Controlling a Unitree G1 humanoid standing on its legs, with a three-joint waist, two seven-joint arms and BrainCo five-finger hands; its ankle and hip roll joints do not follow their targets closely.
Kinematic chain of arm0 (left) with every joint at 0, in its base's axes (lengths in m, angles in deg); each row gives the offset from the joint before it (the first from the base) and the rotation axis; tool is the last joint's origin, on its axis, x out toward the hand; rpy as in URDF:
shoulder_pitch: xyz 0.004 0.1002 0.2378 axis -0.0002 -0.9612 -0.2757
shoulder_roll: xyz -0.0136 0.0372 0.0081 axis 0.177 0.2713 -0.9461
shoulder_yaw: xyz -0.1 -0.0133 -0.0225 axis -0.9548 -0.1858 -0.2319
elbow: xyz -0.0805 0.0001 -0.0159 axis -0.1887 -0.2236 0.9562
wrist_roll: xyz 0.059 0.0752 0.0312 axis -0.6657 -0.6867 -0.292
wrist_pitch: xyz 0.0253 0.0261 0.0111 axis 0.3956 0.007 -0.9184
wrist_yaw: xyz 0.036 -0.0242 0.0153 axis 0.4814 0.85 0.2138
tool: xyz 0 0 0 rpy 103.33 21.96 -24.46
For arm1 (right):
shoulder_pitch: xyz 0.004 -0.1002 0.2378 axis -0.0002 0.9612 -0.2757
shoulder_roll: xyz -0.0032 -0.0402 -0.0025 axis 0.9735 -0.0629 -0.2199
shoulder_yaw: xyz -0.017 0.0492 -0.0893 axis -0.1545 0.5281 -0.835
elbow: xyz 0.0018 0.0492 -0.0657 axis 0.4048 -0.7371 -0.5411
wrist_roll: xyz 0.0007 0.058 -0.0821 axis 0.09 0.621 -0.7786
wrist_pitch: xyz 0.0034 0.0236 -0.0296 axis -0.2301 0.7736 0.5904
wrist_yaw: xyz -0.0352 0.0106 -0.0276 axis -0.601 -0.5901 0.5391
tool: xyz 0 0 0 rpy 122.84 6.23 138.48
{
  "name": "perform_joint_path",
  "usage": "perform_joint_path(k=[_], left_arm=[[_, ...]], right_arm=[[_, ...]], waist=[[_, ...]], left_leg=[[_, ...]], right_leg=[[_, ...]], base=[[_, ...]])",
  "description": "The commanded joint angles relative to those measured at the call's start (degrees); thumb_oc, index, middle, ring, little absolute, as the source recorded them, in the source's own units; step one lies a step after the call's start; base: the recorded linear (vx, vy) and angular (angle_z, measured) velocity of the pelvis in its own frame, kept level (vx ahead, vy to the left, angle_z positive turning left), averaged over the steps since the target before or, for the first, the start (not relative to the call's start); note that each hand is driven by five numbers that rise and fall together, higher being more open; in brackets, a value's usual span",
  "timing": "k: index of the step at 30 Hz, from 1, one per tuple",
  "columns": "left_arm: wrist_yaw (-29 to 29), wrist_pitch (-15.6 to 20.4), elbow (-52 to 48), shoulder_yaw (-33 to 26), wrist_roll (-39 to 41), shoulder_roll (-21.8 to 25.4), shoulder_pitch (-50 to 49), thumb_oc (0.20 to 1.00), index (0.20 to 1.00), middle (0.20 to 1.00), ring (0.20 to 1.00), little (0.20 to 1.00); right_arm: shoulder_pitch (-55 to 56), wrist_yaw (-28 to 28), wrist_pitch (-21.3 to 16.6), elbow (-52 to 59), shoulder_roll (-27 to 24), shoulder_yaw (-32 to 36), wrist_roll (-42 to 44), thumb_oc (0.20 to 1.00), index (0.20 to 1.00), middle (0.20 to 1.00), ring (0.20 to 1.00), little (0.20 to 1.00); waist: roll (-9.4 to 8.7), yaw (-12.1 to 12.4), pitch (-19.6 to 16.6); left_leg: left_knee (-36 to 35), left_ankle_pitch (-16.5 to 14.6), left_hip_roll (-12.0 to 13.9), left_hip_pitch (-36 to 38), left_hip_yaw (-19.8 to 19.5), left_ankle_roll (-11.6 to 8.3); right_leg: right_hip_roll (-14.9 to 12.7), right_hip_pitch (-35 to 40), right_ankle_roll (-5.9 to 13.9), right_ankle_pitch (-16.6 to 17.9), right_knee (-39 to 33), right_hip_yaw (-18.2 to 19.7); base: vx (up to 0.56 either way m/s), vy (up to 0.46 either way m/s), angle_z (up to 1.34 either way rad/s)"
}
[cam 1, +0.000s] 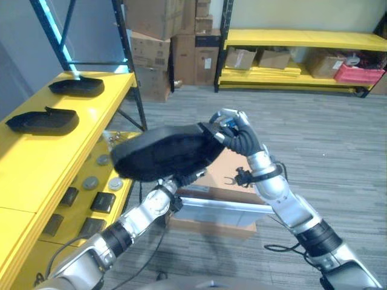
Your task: Move parts from the plastic box to the shelf.
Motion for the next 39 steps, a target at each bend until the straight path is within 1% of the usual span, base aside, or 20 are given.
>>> perform_joint_path(k=[1,5,8,10,14,15,16,20,28,36,39], left_arm=[[-2.5,7.3,-1.4,-3.0,1.1,-8.7,9.6,0.200,0.200,0.200,0.200,0.200],[-2.9,7.6,-1.4,-3.5,1.7,-8.2,8.6,0.200,0.200,0.200,0.200,0.200],[-3.0,7.8,-1.4,-3.9,-0.1,-7.4,8.3,0.200,0.200,0.200,0.200,0.200],[-3.2,7.8,-1.4,-4.4,-2.6,-6.3,8.1,0.200,0.200,0.200,0.200,0.200],[-3.0,7.9,-1.4,-5.0,-4.9,-5.2,7.4,0.200,0.200,0.200,0.200,0.200],[-2.7,8.0,-1.6,-5.4,-6.3,-4.5,7.0,0.200,0.200,0.200,0.200,0.200],[-2.7,8.0,-1.6,-5.4,-6.3,-4.5,7.0,0.200,0.200,0.200,0.200,0.200],[-1.8,8.0,-2.0,-6.2,-6.3,-4.1,5.5,0.200,0.200,0.200,0.200,0.200],[-0.4,8.1,-3.0,-6.5,-5.4,-3.8,4.6,0.200,0.200,0.200,0.200,0.200],[1.3,8.0,-1.9,-7.1,-4.6,-3.9,3.0,0.200,0.200,0.200,0.200,0.200],[1.6,7.9,-0.6,-7.4,-5.6,-3.9,2.2,0.200,0.200,0.200,0.200,0.200]], right_arm=[[0.6,-1.8,-3.8,4.4,4.6,-7.3,1.5,0.200,0.200,0.200,0.200,0.200],[2.3,-0.7,-3.7,3.6,4.0,-6.4,0.7,0.200,0.200,0.200,0.200,0.200],[4.3,0.2,-4.0,3.3,3.4,-4.6,0.4,0.200,0.200,0.200,0.200,0.200],[6.6,1.3,-4.4,3.2,2.8,-2.4,0.0,0.200,0.200,0.200,0.200,0.200],[9.3,2.2,-4.5,2.8,2.2,0.4,-0.8,0.200,0.200,0.200,0.200,0.200],[11.0,2.5,-4.6,2.3,1.9,2.1,-1.0,0.200,0.200,0.200,0.200,0.200],[11.0,2.5,-4.6,2.3,1.9,2.1,-1.0,0.200,0.200,0.200,0.200,0.200],[15.0,2.7,-4.5,1.7,1.8,5.7,-1.1,0.200,0.200,0.200,0.200,0.200],[17.1,2.6,-4.3,0.1,1.9,8.1,-1.6,0.200,0.200,0.200,0.200,0.200],[15.1,5.0,-2.7,-5.3,0.5,11.9,-5.5,0.200,0.200,0.200,0.200,0.200],[14.1,6.1,-1.8,-8.7,0.1,13.7,-6.7,0.200,0.200,0.200,0.200,0.200]], waist=[[-1.14,2.0,-0.1],[-1.16,1.8,-0.2],[-1.08,1.7,-0.3],[-1.00,1.5,-0.3],[-0.88,1.3,-0.4],[-0.82,1.1,-0.4],[-0.82,1.1,-0.4],[-0.73,0.9,-0.6],[-0.73,0.7,-0.7],[-1.02,1.3,-1.1],[-1.25,1.7,-1.3]], left_leg=[[-0.1,-10.2,1.1,4.7,2.1,1.30],[-0.1,-10.3,1.1,4.7,2.1,1.28],[-0.1,-10.4,1.1,4.7,2.1,1.29],[-0.1,-10.4,1.1,4.7,2.1,1.28],[-0.1,-10.5,1.2,4.7,2.0,1.24],[-0.1,-10.6,1.2,4.8,2.0,1.24],[-0.1,-10.6,1.2,4.8,2.0,1.24],[-0.1,-10.7,1.3,4.9,2.1,1.26],[-0.1,-10.9,1.3,4.9,2.3,1.29],[-0.1,-11.1,1.3,5.1,2.0,1.40],[-0.1,-11.1,1.3,5.1,1.7,1.46]], right_leg=[[0.0,-4.7,0.24,-2.4,3.2,-1.7],[-0.1,-4.7,0.23,-2.6,3.3,-1.7],[-0.1,-4.8,0.25,-2.6,3.3,-1.8],[0.0,-4.8,0.28,-2.6,3.4,-1.8],[0.0,-4.8,0.31,-2.6,3.3,-1.8],[0.0,-4.8,0.35,-2.6,3.3,-1.8],[0.0,-4.8,0.35,-2.6,3.3,-1.8],[0.0,-4.7,0.42,-2.6,3.2,-1.7],[0.0,-4.6,0.38,-2.6,3.0,-1.6],[0.0,-4.3,0.34,-2.6,2.7,-1.7],[0.0,-4.2,0.31,-2.6,2.6,-1.8]], base=[[0.00,0.000,0.00],[0.00,0.000,0.00],[0.00,0.000,0.00],[0.00,0.000,0.00],[0.00,-0.002,-0.01],[0.00,0.000,0.00],[0.00,0.000,0.00],[0.00,0.000,0.00],[0.00,0.000,0.00],[0.00,0.000,0.00],[0.00,0.000,0.00]])
